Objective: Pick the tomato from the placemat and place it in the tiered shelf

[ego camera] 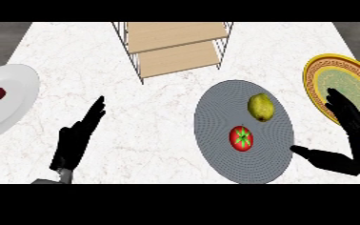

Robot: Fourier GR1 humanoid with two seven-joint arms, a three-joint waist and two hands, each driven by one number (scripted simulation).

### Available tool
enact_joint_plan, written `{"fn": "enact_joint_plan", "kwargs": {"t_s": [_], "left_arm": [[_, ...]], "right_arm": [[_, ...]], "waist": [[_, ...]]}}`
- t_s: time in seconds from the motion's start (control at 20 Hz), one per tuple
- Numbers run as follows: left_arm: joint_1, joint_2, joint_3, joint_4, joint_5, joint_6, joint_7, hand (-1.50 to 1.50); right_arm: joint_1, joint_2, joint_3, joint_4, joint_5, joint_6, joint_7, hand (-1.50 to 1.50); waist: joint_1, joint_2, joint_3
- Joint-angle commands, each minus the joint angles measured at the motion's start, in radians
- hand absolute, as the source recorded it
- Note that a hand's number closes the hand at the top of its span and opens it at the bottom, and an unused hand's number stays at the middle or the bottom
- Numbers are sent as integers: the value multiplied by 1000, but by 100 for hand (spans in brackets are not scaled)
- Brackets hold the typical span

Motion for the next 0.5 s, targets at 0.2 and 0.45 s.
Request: {"fn": "enact_joint_plan", "kwargs": {"t_s": [0.2,0.45], "left_arm": [[13,-6,3,32,-5,-28,-26,0],[-40,-19,-11,38,-27,-14,5,0]], "right_arm": [[-12,-148,160,-277,75,132,414,-150],[-98,-327,262,-272,362,195,636,-150]], "waist": [[17,0,-4],[35,5,-9]]}}
